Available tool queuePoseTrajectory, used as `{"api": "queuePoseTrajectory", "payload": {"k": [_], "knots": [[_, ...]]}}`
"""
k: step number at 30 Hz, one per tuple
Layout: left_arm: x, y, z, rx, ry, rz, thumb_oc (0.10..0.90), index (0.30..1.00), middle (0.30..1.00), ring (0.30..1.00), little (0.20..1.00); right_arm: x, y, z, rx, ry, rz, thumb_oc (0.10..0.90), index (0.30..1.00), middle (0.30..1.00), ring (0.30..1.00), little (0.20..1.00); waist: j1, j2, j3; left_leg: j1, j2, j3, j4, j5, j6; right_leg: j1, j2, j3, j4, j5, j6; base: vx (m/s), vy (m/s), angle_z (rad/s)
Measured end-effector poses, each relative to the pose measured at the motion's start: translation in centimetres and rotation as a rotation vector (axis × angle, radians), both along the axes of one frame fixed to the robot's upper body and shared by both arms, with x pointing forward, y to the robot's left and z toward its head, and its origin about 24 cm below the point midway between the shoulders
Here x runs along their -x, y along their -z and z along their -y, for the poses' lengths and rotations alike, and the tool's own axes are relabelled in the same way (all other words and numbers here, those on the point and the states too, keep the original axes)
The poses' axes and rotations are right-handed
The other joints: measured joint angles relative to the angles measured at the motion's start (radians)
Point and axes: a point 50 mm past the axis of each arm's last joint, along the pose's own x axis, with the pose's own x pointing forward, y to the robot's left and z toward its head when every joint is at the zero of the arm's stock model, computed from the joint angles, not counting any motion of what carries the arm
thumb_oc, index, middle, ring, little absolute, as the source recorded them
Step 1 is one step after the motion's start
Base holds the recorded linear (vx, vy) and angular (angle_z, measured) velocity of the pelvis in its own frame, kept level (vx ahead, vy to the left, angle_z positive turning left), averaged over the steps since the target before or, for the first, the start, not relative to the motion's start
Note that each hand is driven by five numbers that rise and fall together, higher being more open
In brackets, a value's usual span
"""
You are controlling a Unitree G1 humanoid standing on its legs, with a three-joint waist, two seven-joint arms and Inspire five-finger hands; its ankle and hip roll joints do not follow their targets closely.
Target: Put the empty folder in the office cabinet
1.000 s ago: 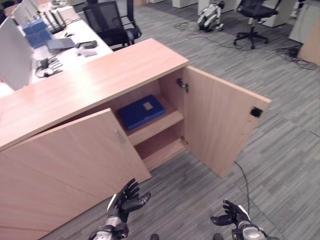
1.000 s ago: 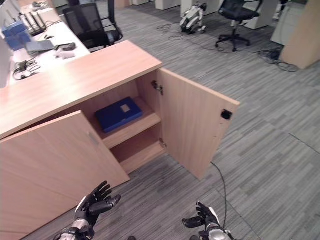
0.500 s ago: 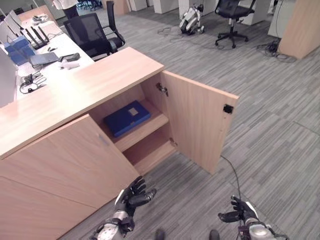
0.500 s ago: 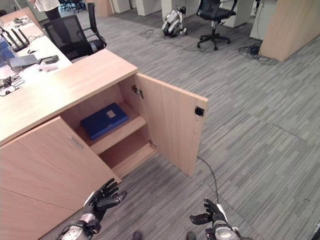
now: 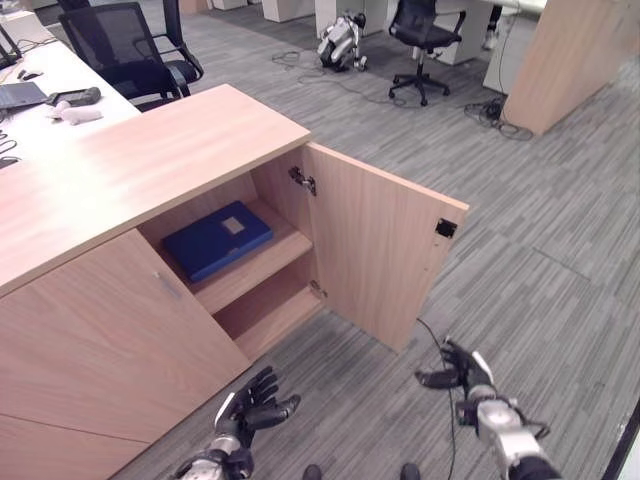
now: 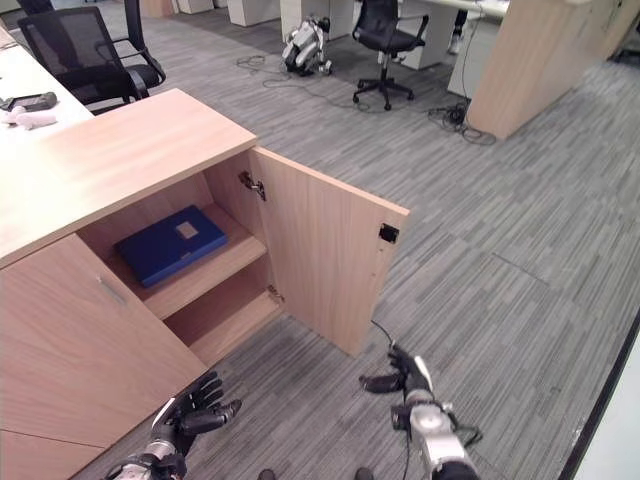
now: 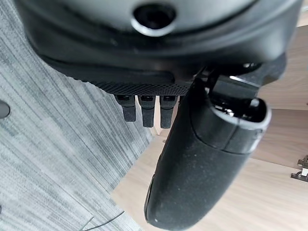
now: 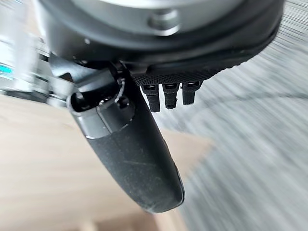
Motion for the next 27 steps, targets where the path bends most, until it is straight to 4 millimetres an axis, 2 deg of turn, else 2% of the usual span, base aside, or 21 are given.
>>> {"api": "queuePoseTrajectory", "payload": {"k": [3,5,6,8,11,15,20,27], "knots": [[1.2,0.3,-0.7,-0.023,0.032,-0.044,0.8,0.9,0.9,0.9,0.9,-2.3,-2.8,2.0,0.036,0.073,0.092,0.8,0.9,0.9,0.9,0.9,0.019,-0.013,-0.021,-0.001,0.004,-0.002,0.0,0.002,-0.003,0.0,0.004,-0.001,0.0,-0.001,-0.001,0.0,0.0,0.0],[1.4,0.3,-0.8,-0.026,0.032,-0.05,0.8,0.9,0.9,0.9,0.9,-2.7,-3.4,2.4,0.039,0.088,0.118,0.8,0.9,0.9,0.9,0.9,0.021,-0.013,-0.023,-0.002,0.004,-0.003,0.0,0.002,-0.003,0.0,0.004,-0.001,0.0,-0.001,-0.001,0.0,0.006,0.02],[1.8,0.4,-0.8,-0.028,0.034,-0.063,0.8,0.9,0.9,0.9,0.9,-3.7,-4.9,3.0,0.047,0.109,0.165,0.8,0.9,0.9,0.9,0.9,0.032,-0.013,-0.026,-0.002,0.003,-0.002,0.0,0.003,-0.004,0.0,0.004,-0.003,0.0,0.0,-0.002,0.0,0.0,0.0],[1.8,0.5,-0.8,-0.027,0.041,-0.065,0.8,0.9,0.9,0.9,0.9,-4.4,-6.2,3.6,0.054,0.125,0.207,0.8,0.9,0.9,0.9,0.9,0.045,-0.011,-0.03,-0.003,0.002,-0.003,0.0,0.004,-0.004,0.0,0.004,-0.004,0.0,0.001,-0.003,0.0,0.0,0.0],[1.8,0.5,-0.7,-0.027,0.043,-0.065,0.8,0.9,0.9,0.9,0.9,-6.3,-8.6,3.3,0.039,0.12,0.287,0.8,0.9,0.9,0.9,0.9,0.044,-0.007,-0.036,-0.004,0.003,-0.007,0.0,0.006,-0.006,-0.001,0.005,-0.007,0.0,0.001,-0.003,0.0,0.0,0.03],[1.7,0.4,-0.7,-0.026,0.044,-0.064,0.8,0.9,0.9,0.9,0.9,-7.2,-9.2,2.0,0.057,0.06,0.297,0.8,0.9,0.9,0.9,0.9,0.053,-0.002,-0.039,-0.007,0.003,-0.012,0.003,0.007,-0.005,-0.001,0.006,-0.012,0.0,0.003,-0.004,0.0,0.008,0.03],[1.4,0.4,-0.7,-0.027,0.045,-0.057,0.8,0.9,0.9,0.9,0.9,-7.3,-8.6,0.7,0.053,0.015,0.278,0.8,0.9,0.9,0.9,0.9,0.074,0.003,-0.042,-0.01,0.002,-0.017,0.003,0.009,-0.005,0.0,0.005,-0.015,0.0,0.002,-0.004,0.0,0.004,0.01],[1.4,0.4,-0.5,-0.025,0.051,-0.059,0.8,0.9,0.9,0.9,0.9,-7.7,-7.6,-0.5,0.027,0.033,0.236,0.8,0.9,0.9,0.9,0.9,0.071,0.006,-0.043,-0.011,0.005,-0.027,0.003,0.013,-0.01,0.001,0.008,-0.022,0.0,0.002,-0.004,0.0,-0.002,0.0]]}}
